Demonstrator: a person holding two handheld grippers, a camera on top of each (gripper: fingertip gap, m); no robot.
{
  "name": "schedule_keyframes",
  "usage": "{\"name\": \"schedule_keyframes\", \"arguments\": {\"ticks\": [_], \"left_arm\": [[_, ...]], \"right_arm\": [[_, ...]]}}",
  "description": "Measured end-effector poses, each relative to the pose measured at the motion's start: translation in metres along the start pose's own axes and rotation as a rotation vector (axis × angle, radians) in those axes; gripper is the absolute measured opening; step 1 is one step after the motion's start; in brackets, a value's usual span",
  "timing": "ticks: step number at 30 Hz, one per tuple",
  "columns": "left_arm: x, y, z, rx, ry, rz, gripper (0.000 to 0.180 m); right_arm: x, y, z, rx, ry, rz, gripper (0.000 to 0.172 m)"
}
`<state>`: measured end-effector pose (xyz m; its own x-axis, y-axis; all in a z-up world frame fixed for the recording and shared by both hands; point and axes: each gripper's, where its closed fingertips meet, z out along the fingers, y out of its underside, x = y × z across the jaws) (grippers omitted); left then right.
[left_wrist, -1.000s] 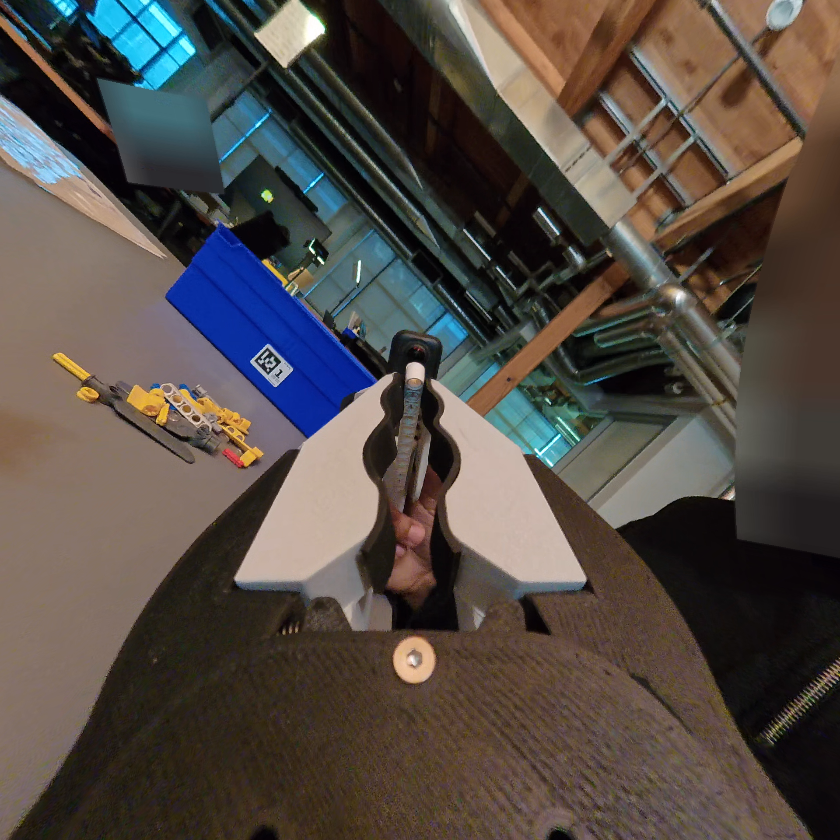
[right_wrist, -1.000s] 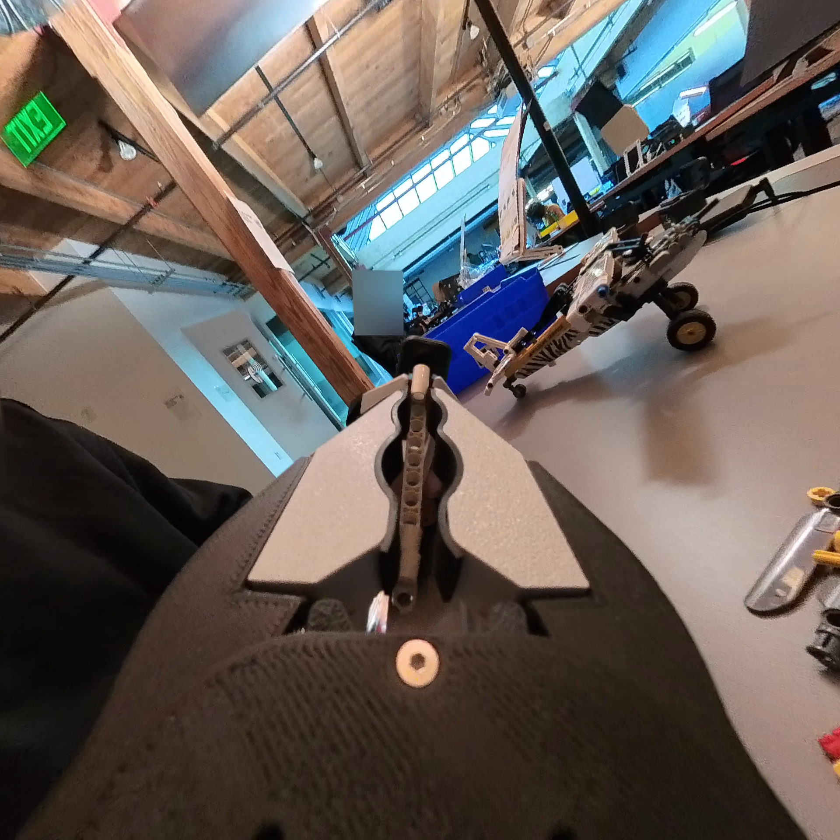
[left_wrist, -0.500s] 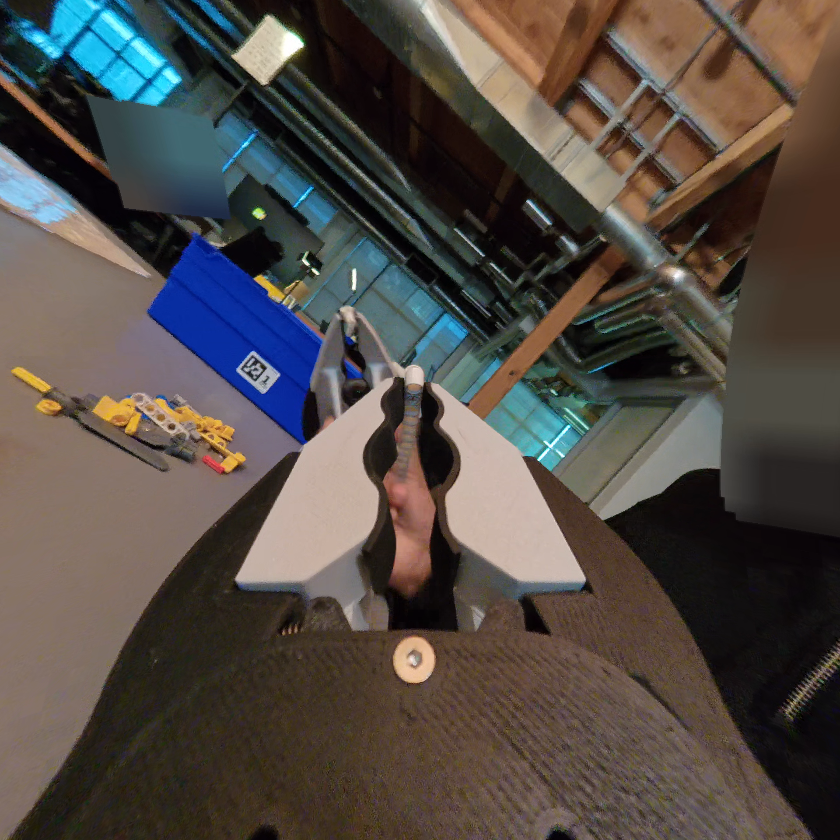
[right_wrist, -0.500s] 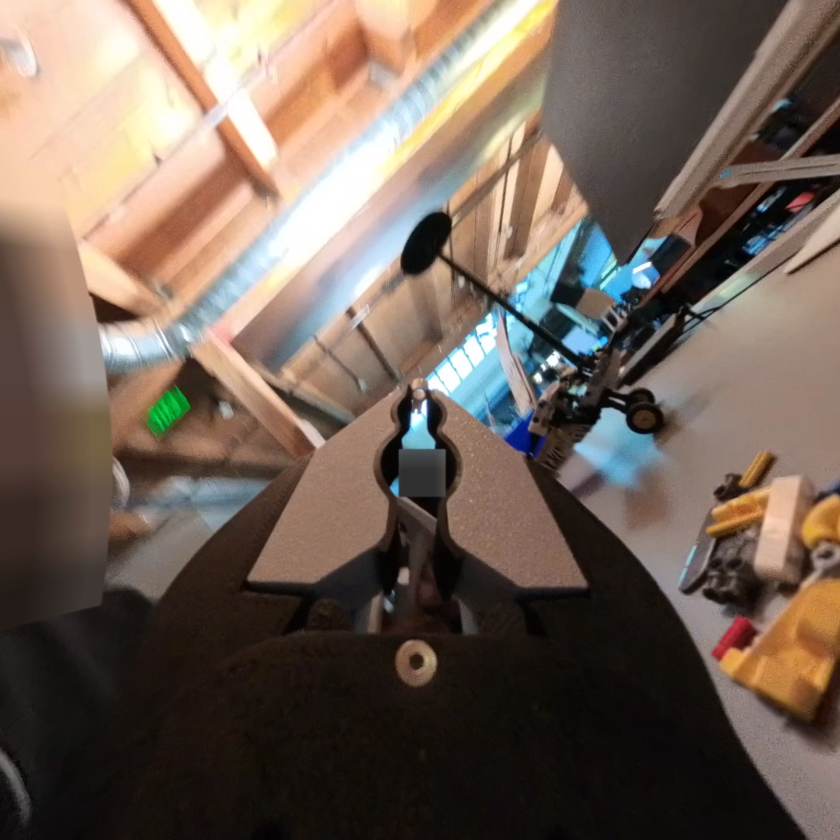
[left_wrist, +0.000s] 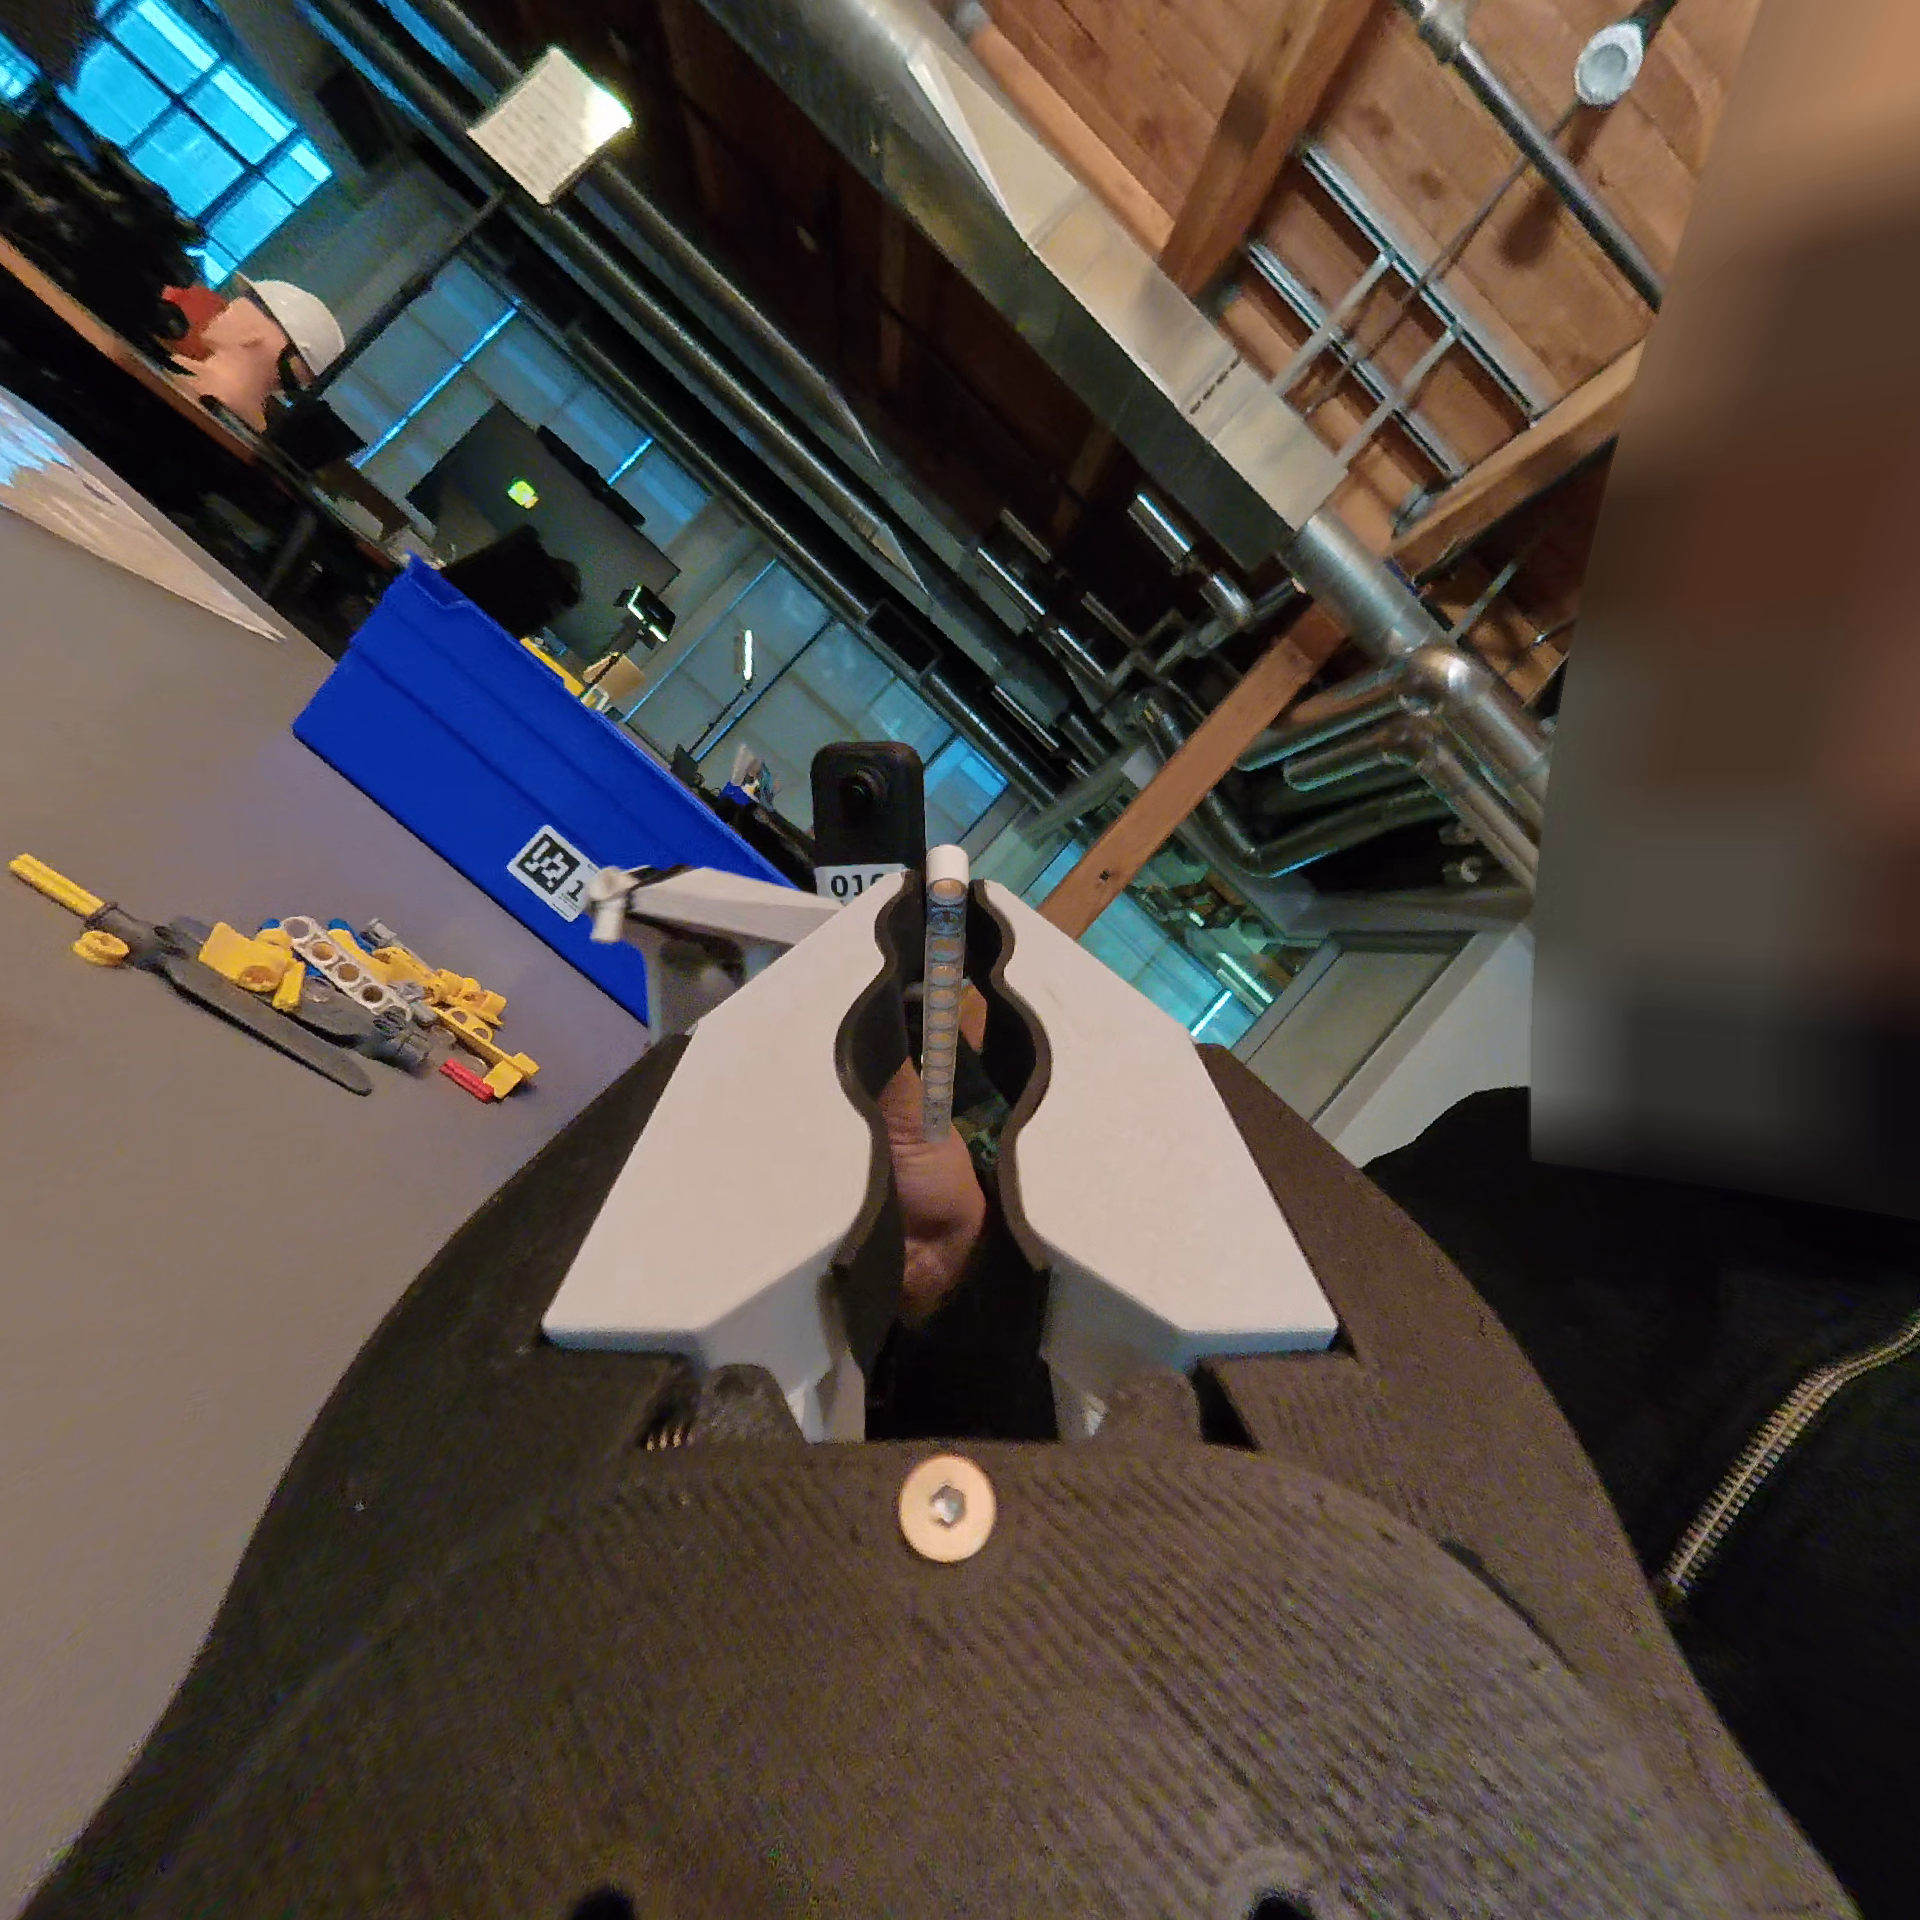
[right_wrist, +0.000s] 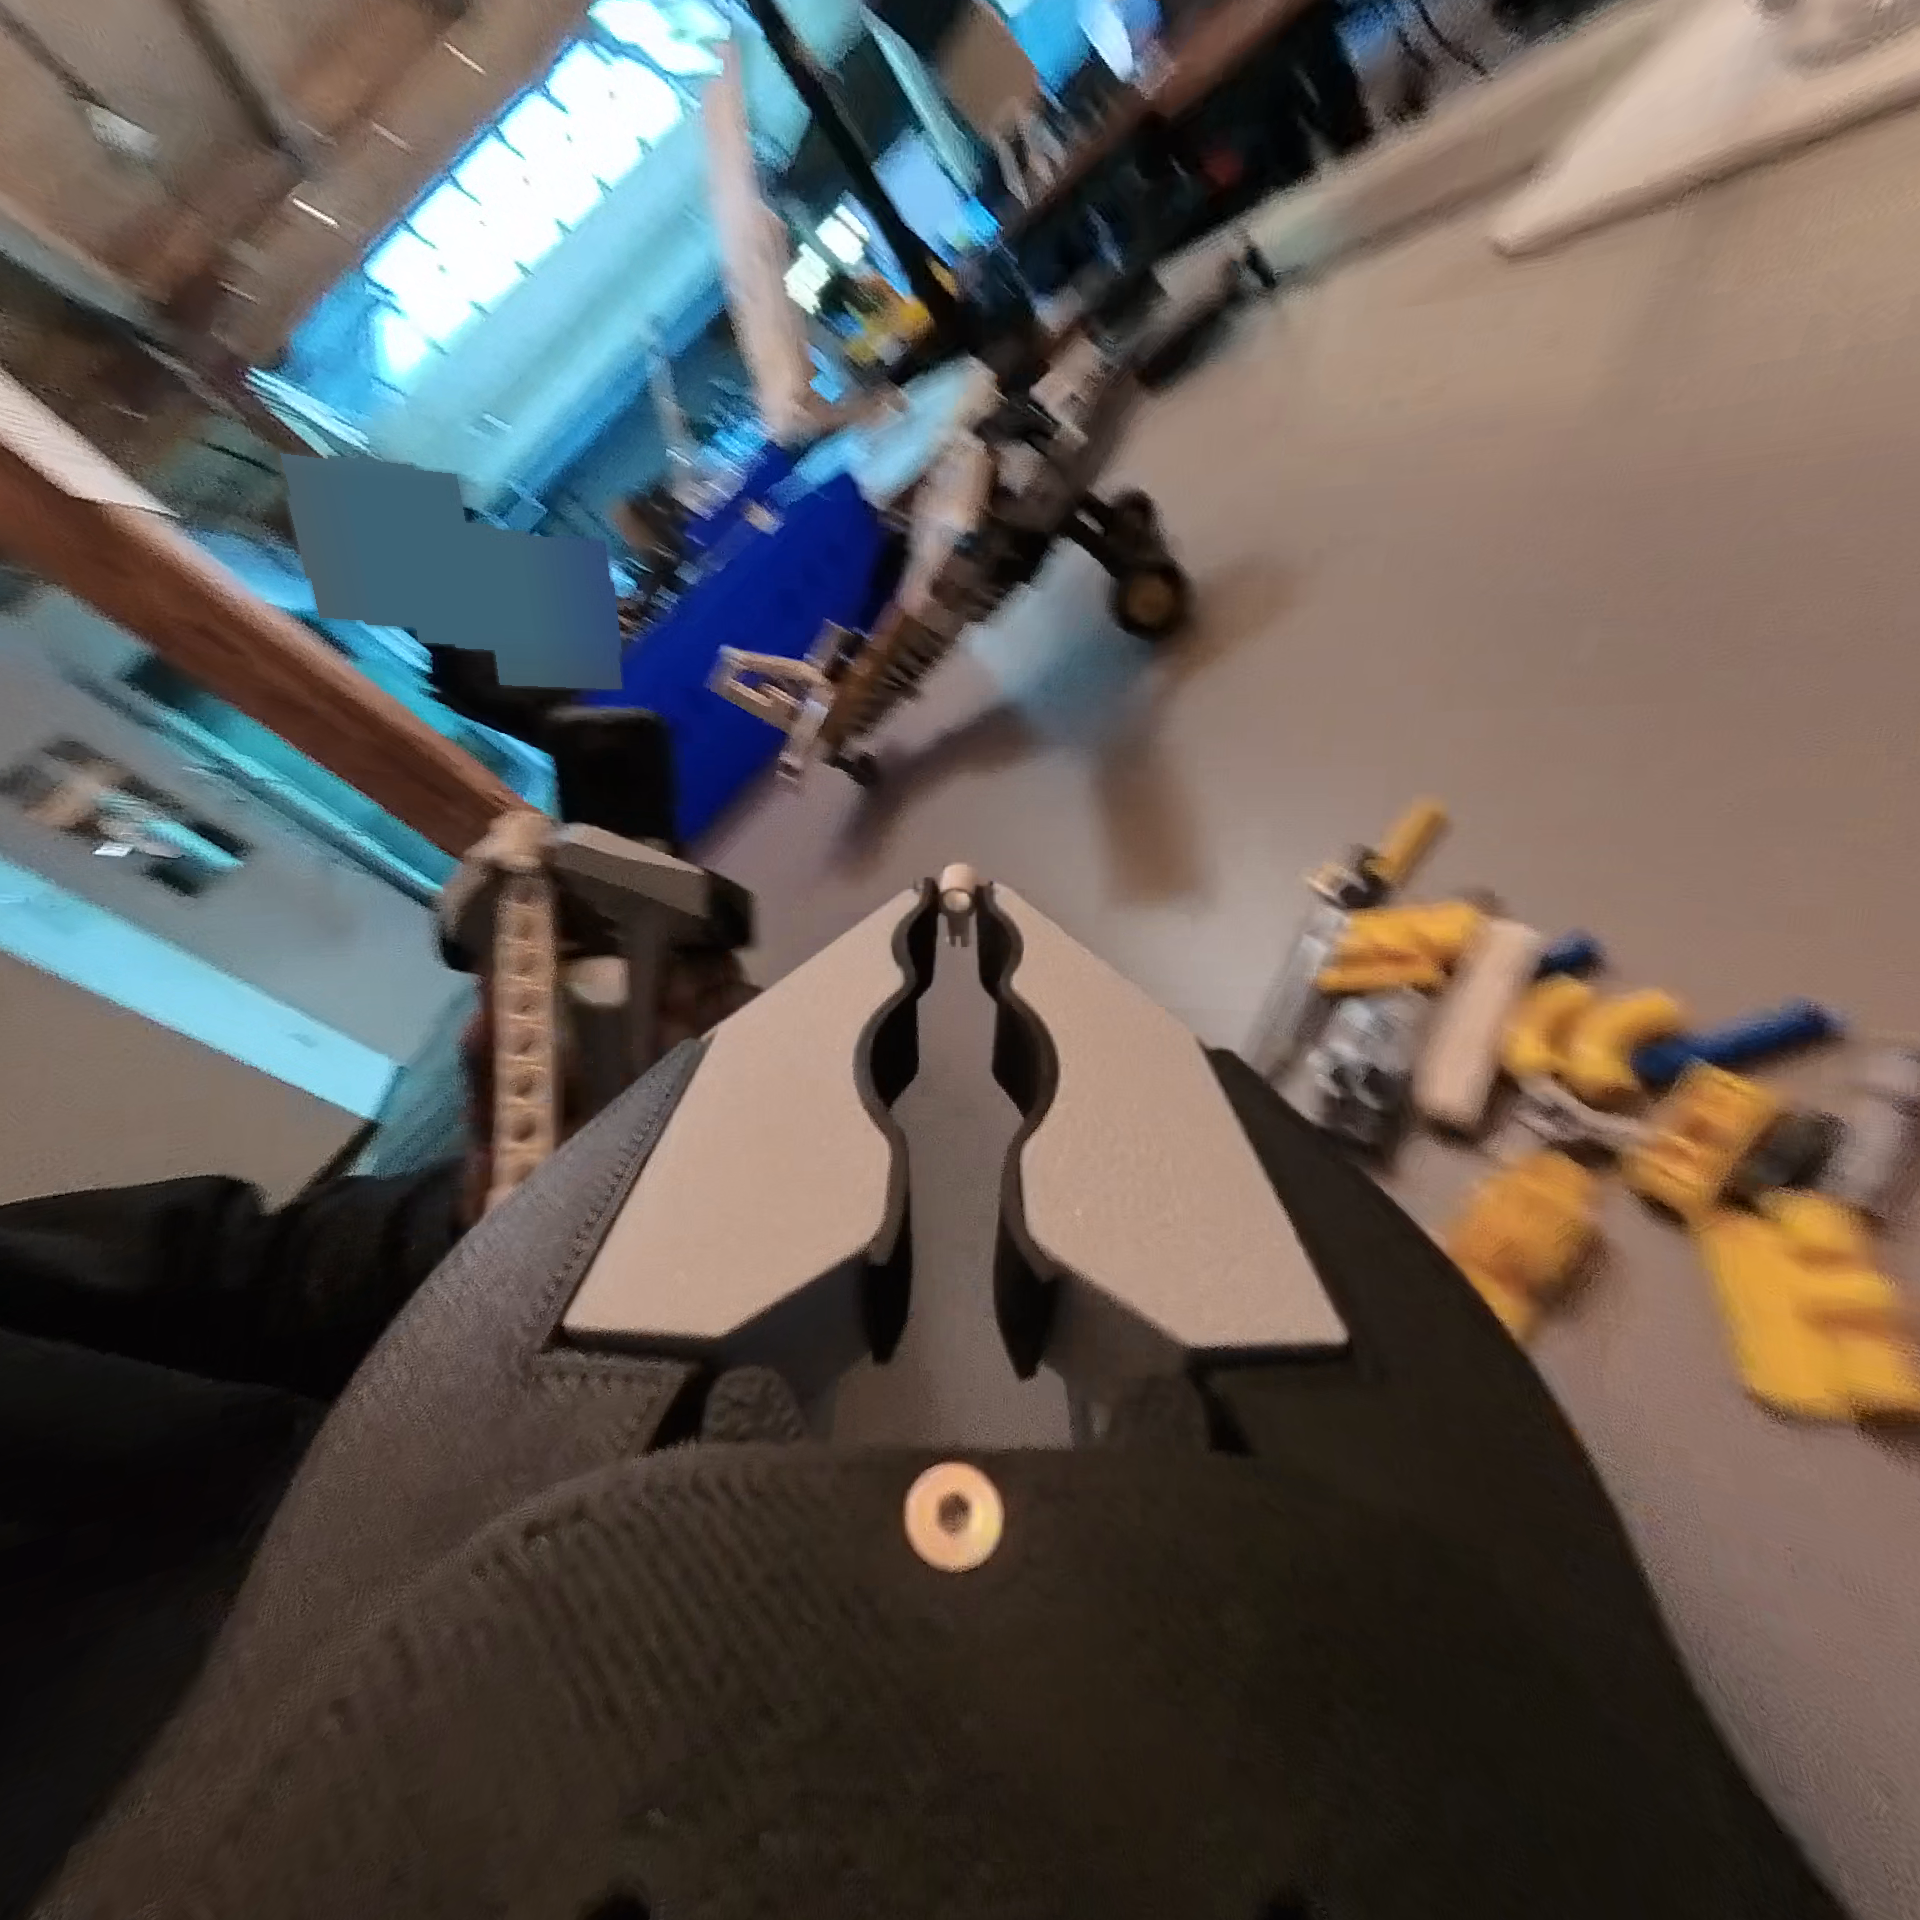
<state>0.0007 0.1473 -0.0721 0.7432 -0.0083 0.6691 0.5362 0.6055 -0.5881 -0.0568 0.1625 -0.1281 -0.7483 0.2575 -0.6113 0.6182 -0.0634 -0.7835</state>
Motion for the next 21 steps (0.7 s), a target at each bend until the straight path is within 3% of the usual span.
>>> {"name": "schedule_keyframes", "arguments": {"ticks": [4, 14, 17, 21], "left_arm": [[-0.005, -0.004, -0.003, 0.022, 0.002, -0.067, 0.002], [-0.011, 0.003, 0.001, -0.017, -0.032, -0.092, 0.002], [-0.015, 0.006, 0.002, -0.035, -0.052, -0.101, 0.002], [-0.017, 0.011, 0.004, -0.064, -0.062, -0.108, 0.003]], "right_arm": [[0.049, 0.015, -0.017, -0.144, 0.238, 0.067, 0.005], [0.066, 0.012, -0.032, -0.143, 0.311, 0.075, 0.018], [0.052, -0.004, -0.033, -0.049, 0.243, 0.033, 0.020], [-0.007, -0.026, -0.028, 0.079, -0.047, -0.001, 0.021]]}}
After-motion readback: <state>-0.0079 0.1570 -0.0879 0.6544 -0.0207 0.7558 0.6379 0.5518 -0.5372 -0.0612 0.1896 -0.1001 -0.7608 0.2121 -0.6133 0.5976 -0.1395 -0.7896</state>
